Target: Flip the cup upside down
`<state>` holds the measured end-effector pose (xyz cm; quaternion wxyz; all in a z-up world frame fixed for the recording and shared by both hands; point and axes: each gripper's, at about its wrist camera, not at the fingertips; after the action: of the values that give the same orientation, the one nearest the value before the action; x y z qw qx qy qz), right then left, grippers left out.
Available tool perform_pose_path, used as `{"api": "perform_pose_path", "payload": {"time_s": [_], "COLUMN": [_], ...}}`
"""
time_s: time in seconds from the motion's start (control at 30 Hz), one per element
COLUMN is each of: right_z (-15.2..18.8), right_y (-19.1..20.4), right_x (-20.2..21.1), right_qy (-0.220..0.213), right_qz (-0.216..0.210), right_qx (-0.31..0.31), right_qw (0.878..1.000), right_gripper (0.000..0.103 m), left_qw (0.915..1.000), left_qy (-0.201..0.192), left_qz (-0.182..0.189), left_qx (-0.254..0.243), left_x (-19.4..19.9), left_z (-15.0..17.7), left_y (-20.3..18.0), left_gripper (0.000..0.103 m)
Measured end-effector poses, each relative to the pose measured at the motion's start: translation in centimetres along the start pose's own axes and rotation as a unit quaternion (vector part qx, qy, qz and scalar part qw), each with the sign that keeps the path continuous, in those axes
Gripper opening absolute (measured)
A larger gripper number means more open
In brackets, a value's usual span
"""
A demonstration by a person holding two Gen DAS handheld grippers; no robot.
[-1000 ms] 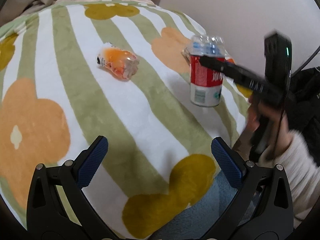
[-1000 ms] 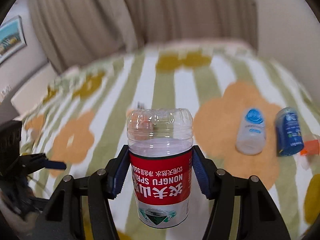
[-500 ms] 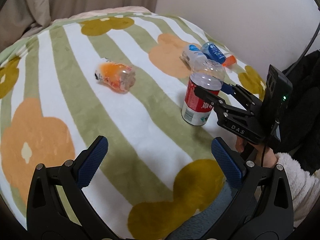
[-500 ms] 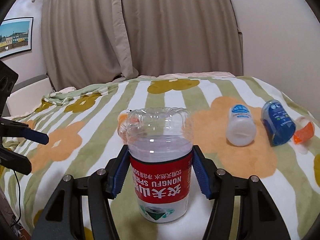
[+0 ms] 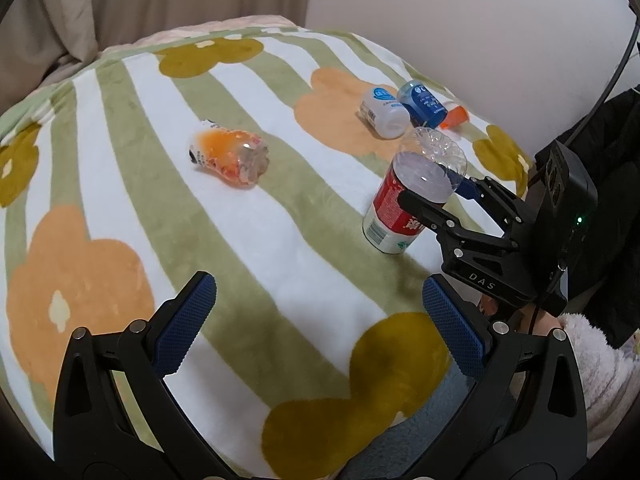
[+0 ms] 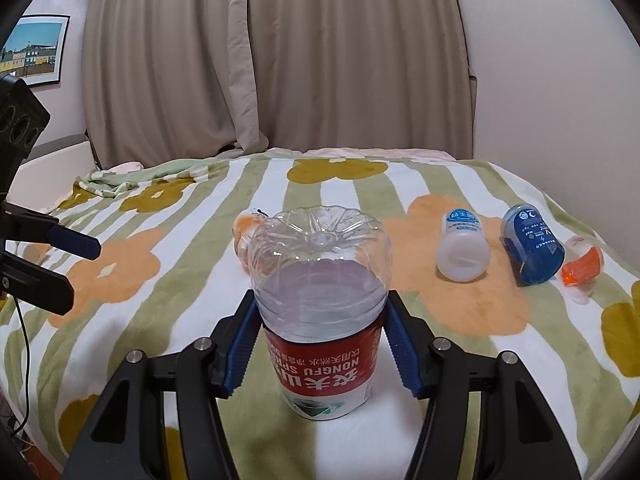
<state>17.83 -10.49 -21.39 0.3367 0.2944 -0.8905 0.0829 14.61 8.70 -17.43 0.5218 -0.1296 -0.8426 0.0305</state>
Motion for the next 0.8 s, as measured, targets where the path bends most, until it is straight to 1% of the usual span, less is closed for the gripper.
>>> {"api": "perform_pose_path", "payload": {"time_s": [0.13,0.17,0.2,0.23,0.27,0.3,0.37,0.47,0.6,0.67,0.7,0.73,0.8], "right_z": [-0.2,-0.3,-0.4,-0.4,-0.5,-0.5,-0.5,-0.7,-0.6,-0.7,-0.9,-1.1,-1.9], "right_y": [0.0,0.0,0.0,0.0,-0.1,-0.1,-0.2,-0.2,-0.3,-0.4,-0.4,-0.4,-0.4], "right_x": [0.1,0.0,0.0,0.0,0.1,0.3,0.6,0.4,1.2,1.8,2.4,3.0,5.8], "right_qy": [0.002,0.004,0.004,0.002,-0.002,-0.007,-0.009,0.018,0.030,0.048,0.058,0.059,0.043], "right_qz": [0.001,0.000,0.001,0.001,0.001,-0.001,-0.009,-0.004,-0.003,-0.001,0.004,0.009,0.039], "right_qx": [0.003,0.003,0.002,0.000,-0.002,-0.003,-0.004,-0.006,-0.007,-0.008,-0.008,-0.008,-0.004], "right_qw": [1.000,1.000,1.000,1.000,1.000,1.000,1.000,1.000,1.000,0.999,0.998,0.998,0.998], "right_gripper": [0.057,0.059,0.069,0.076,0.091,0.102,0.102,0.102,0.102,0.102,0.102,0.102,0.102], "left_qw": [1.0000,1.0000,1.0000,1.0000,1.0000,1.0000,0.9999,0.9997,0.9992,0.9985,0.9979,0.9973,0.9954], "left_qy": [0.000,0.000,-0.001,-0.002,-0.004,-0.007,-0.011,-0.018,-0.033,-0.046,-0.054,-0.063,-0.087], "left_qz": [0.000,0.000,-0.001,-0.001,-0.002,-0.004,-0.009,-0.016,-0.022,-0.031,-0.035,-0.037,-0.040], "left_qx": [0.002,0.001,0.002,0.002,0.002,0.002,0.001,0.001,0.000,-0.002,-0.003,-0.004,-0.002], "left_x": [0.0,0.0,0.1,0.2,0.3,0.4,0.8,1.4,2.5,3.4,4.0,4.5,6.0], "left_z": [0.0,0.0,0.0,0.0,0.1,0.2,0.4,0.8,1.1,1.3,1.3,1.3,1.2], "left_y": [0.1,0.1,0.1,0.1,0.0,0.0,-0.2,-0.4,-1.0,-1.4,-1.7,-2.0,-2.7], "left_gripper": [0.102,0.102,0.102,0.102,0.102,0.102,0.102,0.102,0.102,0.102,0.102,0.102,0.102]}}
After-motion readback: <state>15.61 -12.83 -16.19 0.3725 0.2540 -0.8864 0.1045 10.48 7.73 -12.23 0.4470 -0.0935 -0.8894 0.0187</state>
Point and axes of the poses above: each gripper's, at about its wrist camera, not at the fingertips, and x roughly against the way its jaws point, y to its left, z to its underside, and after that the axes turned 11 degrees about y, right-handed
